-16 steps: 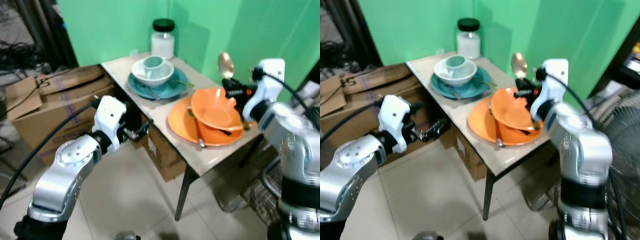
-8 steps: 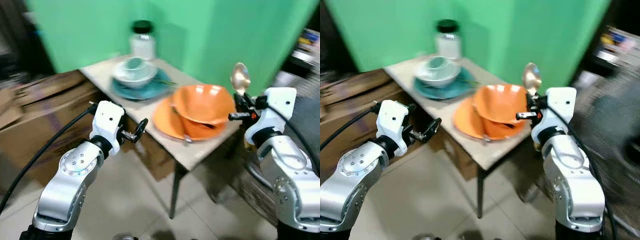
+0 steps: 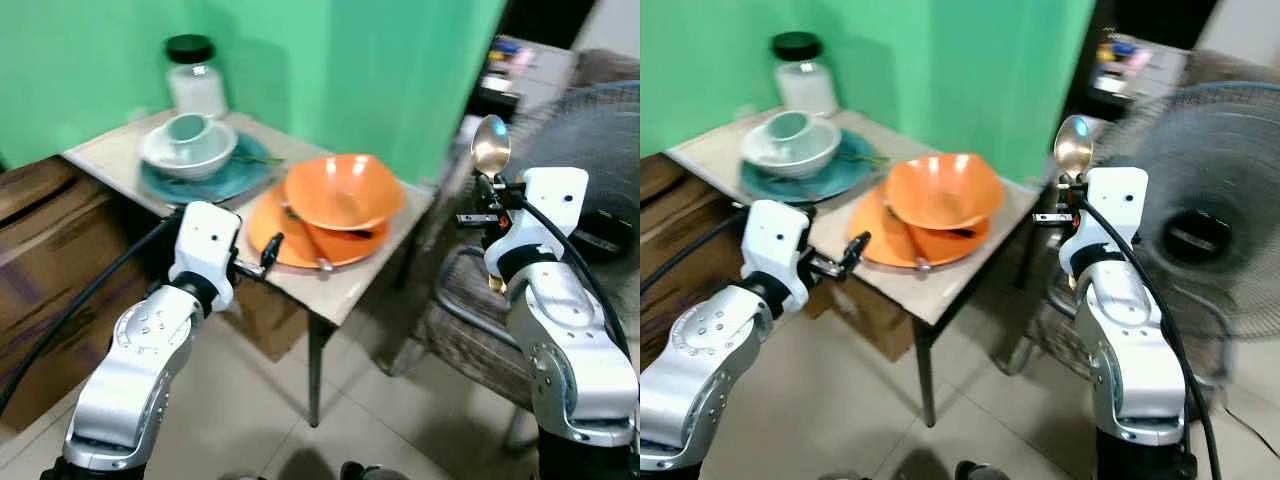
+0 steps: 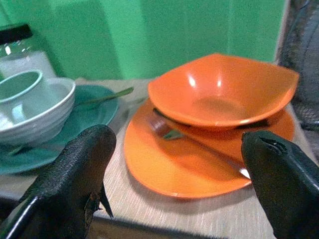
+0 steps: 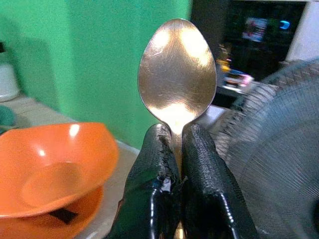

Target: Setting the table

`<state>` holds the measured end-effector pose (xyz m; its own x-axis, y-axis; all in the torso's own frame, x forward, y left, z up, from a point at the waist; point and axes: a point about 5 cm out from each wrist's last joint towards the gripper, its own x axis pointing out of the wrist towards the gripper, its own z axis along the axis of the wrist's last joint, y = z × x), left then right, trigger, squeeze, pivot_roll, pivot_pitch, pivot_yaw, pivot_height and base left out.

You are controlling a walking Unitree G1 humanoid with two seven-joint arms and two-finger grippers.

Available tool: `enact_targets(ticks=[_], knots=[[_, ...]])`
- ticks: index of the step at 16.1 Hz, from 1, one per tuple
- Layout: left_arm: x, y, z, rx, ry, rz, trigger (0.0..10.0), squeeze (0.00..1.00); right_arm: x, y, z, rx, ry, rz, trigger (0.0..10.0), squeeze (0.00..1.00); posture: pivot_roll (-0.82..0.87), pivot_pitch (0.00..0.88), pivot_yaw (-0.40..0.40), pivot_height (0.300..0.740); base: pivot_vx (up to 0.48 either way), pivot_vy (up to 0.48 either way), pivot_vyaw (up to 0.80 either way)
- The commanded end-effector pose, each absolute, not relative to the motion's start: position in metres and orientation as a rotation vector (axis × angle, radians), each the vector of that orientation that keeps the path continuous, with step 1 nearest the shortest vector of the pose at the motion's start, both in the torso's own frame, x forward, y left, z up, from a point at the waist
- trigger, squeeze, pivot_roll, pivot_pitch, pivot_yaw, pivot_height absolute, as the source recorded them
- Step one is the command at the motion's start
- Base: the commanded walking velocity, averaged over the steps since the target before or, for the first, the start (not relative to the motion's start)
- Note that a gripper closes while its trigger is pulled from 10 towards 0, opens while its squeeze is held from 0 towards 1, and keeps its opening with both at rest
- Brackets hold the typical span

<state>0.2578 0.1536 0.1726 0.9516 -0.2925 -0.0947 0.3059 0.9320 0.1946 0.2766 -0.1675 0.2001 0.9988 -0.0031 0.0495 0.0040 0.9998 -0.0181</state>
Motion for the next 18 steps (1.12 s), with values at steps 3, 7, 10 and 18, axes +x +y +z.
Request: enact_targets(ticks=[3,7,10,18], knots=[[0.256,0.155,0.179,0.208,0.035,-0.284,10.0,0.0,0.28,-0.166,0.2,0.054,-0.059,-0.03,10.0,0.0,0.2,0.0,-0.044,0.74,0.0,0.0,-0.77],[0.261,0.151,0.178,0.196,0.027,-0.304,10.0,0.0,0.276,-0.161,0.193,0.046,-0.045,-0.002,10.0,0.0,0.17,0.0,-0.016,0.74,0.0,0.0,-0.7],[0.265,0.15,0.176,0.171,0.038,-0.294,10.0,0.0,0.275,-0.162,0.187,0.055,-0.017,0.007,10.0,0.0,0.16,0.0,-0.008,0.74,0.0,0.0,-0.74],[0.265,0.146,0.169,0.155,0.052,-0.296,10.0,0.0,0.271,-0.172,0.181,-0.024,0.014,-0.081,10.0,0.0,0.14,0.0,0.012,0.74,0.0,0.0,-0.76]])
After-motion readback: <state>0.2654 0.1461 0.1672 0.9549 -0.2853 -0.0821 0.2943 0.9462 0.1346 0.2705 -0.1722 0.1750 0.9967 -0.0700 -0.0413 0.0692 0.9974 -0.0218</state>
